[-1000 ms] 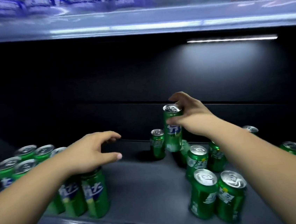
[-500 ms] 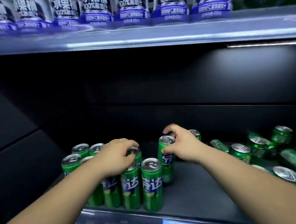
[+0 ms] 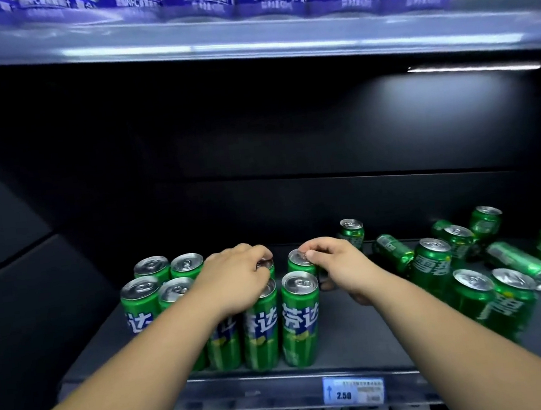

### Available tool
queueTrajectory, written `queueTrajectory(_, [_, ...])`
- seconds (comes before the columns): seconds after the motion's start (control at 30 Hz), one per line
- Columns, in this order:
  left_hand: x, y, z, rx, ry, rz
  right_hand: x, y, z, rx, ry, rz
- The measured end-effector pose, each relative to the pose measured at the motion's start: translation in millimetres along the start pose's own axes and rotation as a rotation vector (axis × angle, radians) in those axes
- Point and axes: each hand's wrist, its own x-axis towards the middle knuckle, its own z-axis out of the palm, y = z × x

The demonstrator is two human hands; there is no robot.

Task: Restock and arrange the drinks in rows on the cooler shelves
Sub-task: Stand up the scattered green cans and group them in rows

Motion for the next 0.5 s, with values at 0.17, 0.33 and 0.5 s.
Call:
queueTrajectory(0.17, [-1.6, 0.4, -0.5, 0.001, -0.010, 0.005, -5.6, -6.4, 17.0, 0.086, -0.001, 0.014])
queueTrajectory(0.33, [-1.7, 0.2, -0.8, 0.006, -0.012, 0.008, -11.2, -6.1, 23.4, 0.098, -0.012, -0.021])
queueTrajectory(0.5, [-2.4, -1.1, -0.8, 0.007, 0.002, 0.011, -35.4, 19.1, 26.7, 0.238, -0.061, -0.021])
